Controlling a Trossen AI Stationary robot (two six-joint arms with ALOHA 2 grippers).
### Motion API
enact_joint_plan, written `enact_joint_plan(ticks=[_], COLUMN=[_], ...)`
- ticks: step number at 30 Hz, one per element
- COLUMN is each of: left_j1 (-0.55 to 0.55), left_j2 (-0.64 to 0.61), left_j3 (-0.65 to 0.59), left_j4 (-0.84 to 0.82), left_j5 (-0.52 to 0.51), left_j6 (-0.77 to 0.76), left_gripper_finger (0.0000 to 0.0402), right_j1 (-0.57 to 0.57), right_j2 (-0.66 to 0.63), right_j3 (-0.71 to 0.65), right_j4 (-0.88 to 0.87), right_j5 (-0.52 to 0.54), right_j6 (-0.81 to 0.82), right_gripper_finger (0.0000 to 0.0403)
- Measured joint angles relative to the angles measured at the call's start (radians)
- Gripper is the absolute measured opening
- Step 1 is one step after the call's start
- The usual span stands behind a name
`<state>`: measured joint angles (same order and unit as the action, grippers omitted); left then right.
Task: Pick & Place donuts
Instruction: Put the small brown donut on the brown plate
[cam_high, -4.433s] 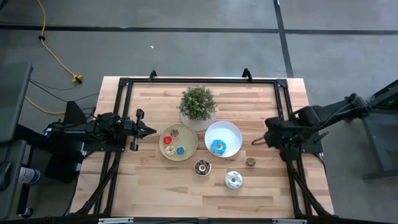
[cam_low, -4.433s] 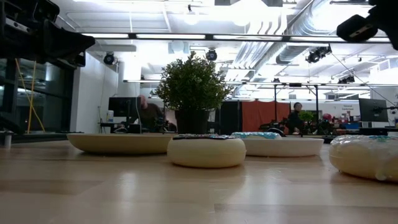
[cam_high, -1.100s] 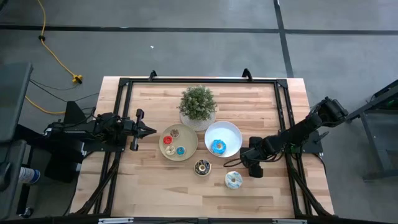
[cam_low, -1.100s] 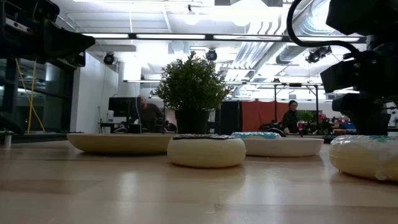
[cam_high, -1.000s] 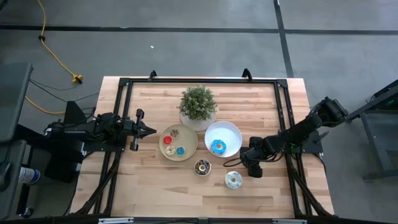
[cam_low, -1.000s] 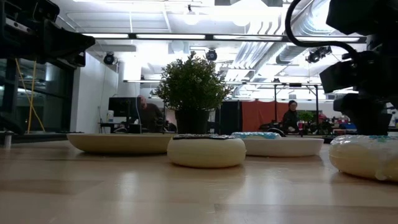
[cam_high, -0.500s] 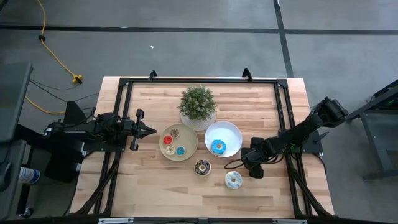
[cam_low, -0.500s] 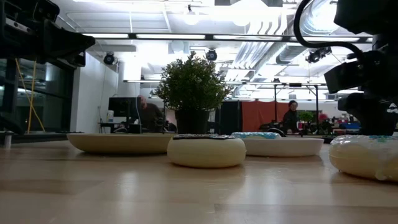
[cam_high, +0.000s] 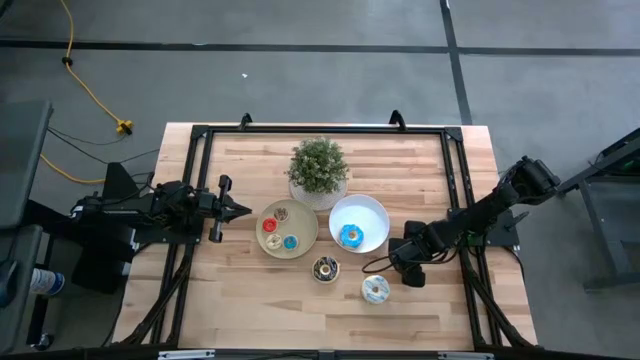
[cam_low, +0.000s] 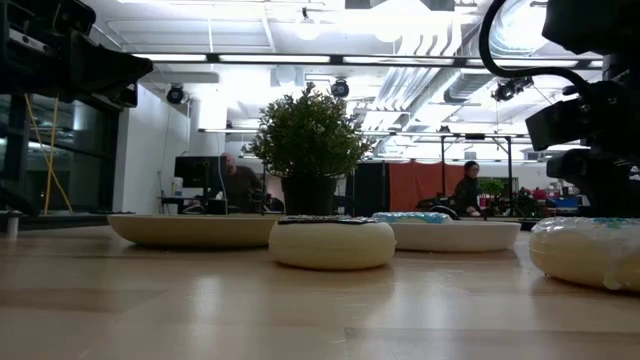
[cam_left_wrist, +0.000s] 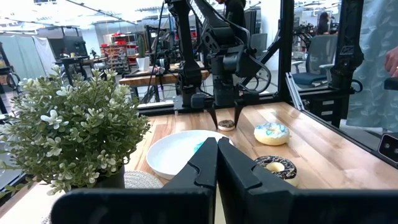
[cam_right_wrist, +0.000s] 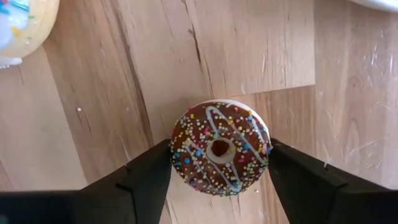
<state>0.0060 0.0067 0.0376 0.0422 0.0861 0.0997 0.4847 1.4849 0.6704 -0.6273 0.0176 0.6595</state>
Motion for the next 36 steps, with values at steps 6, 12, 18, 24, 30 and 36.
enact_joint_plan(ticks=[6,12,18,24,30,36], left_j1=[0.0,0.0,0.0,0.0,0.0,0.0], left_j2=[0.0,0.0,0.0,0.0,0.0,0.0], left_j3=[0.0,0.0,0.0,0.0,0.0,0.0], left_j4=[0.0,0.0,0.0,0.0,0.0,0.0], left_j5=[0.0,0.0,0.0,0.0,0.0,0.0], left_j6=[0.0,0.0,0.0,0.0,0.0,0.0], left_gripper_finger=[0.0001,0.0001,0.0001,0.0001,0.0001,0.0001], right_j1=[0.001,0.002,0.0,-0.024,-0.057,-0.109], right_j2=[0.0,0.0,-0.006,-0.072,-0.129,-0.13], right_j3=[0.0,0.0,0.0,0.009,0.011,0.089], right_j4=[0.001,0.008,0.016,0.042,0.099,0.09], right_j5=[0.009,0.018,0.017,0.022,-0.004,-0.023], right_j6=[0.0,-0.002,-0.005,-0.005,-0.01,-0.105], right_gripper_finger=[0.0223,0.0197,0.0188,0.0188,0.0183,0.0183])
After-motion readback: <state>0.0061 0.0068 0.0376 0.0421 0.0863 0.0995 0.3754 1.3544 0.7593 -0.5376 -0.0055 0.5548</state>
